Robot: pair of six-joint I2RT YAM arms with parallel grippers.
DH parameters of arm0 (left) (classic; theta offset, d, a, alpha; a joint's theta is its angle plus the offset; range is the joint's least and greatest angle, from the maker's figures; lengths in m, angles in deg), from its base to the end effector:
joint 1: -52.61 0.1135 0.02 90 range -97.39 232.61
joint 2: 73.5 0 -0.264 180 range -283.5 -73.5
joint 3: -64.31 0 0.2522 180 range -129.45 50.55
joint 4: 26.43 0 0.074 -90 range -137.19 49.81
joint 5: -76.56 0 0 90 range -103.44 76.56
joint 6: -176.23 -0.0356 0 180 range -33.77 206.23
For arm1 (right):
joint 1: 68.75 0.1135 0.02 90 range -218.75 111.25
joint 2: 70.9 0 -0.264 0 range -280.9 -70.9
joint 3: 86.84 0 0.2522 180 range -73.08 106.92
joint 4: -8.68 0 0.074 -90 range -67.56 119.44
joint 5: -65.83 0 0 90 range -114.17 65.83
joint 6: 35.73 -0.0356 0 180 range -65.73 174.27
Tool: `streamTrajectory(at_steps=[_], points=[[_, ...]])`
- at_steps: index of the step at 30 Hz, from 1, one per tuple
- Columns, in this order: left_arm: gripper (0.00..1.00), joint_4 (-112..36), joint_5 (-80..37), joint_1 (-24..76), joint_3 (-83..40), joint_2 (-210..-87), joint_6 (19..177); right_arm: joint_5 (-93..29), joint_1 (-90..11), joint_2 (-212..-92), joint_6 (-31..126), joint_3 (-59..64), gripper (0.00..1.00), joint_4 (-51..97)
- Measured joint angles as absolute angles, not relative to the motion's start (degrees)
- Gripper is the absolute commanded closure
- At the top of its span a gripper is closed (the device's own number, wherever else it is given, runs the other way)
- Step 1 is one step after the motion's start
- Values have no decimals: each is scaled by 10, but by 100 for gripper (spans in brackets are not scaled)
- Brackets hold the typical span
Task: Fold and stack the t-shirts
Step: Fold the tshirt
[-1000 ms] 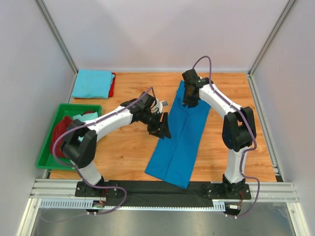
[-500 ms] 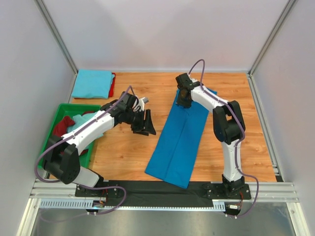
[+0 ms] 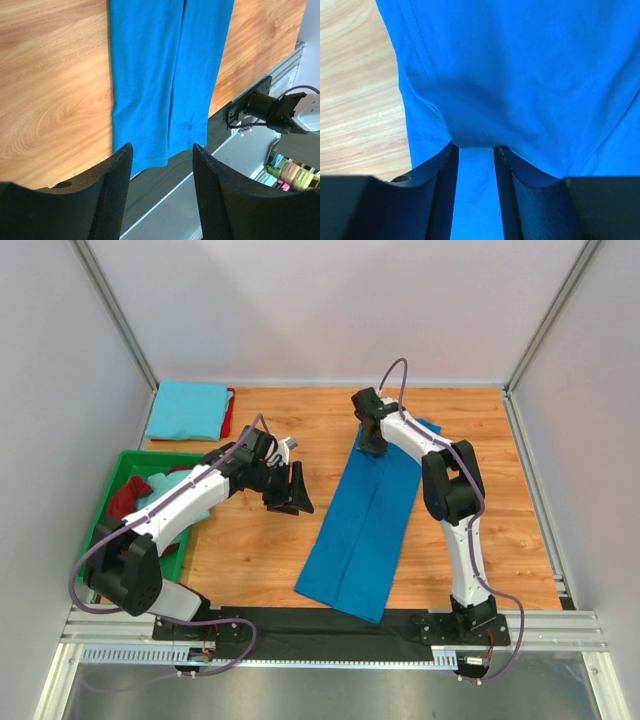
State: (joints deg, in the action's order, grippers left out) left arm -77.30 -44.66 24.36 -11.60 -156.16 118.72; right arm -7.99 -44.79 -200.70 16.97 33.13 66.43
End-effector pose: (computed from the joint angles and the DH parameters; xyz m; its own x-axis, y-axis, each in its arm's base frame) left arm 0.2491 -0.1548 0.2575 -0.9763 0.0031 -0.2166 0.1481 0.7393 -0.6569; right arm 0.4415 0.1854 0.1733 -0.8495 0.2594 -0.4595 0.2789 0.9600 0.0262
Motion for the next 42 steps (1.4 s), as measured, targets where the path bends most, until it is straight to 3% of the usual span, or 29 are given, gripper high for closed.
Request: streamTrajectory(at_steps=[6, 14, 23, 38, 41, 42], points=[[42, -773, -450, 250, -116, -1562, 1182, -69, -448, -2028, 177, 361, 76, 679], [42, -773, -459, 257, -116, -1562, 1178, -62, -448, -2031, 185, 366, 100, 690], [42, -773, -462, 260, -116, -1562, 1178, -67, -448, -2035, 208, 384, 100, 727], [42, -757, -486, 264, -116, -1589, 1183, -225, -450, -2026, 263, 396, 98, 802], [42, -755, -488, 264, -116, -1589, 1183, -244, -450, -2026, 267, 396, 94, 804], [42, -755, -488, 265, -116, -1589, 1183, -248, -451, -2026, 267, 396, 82, 804]])
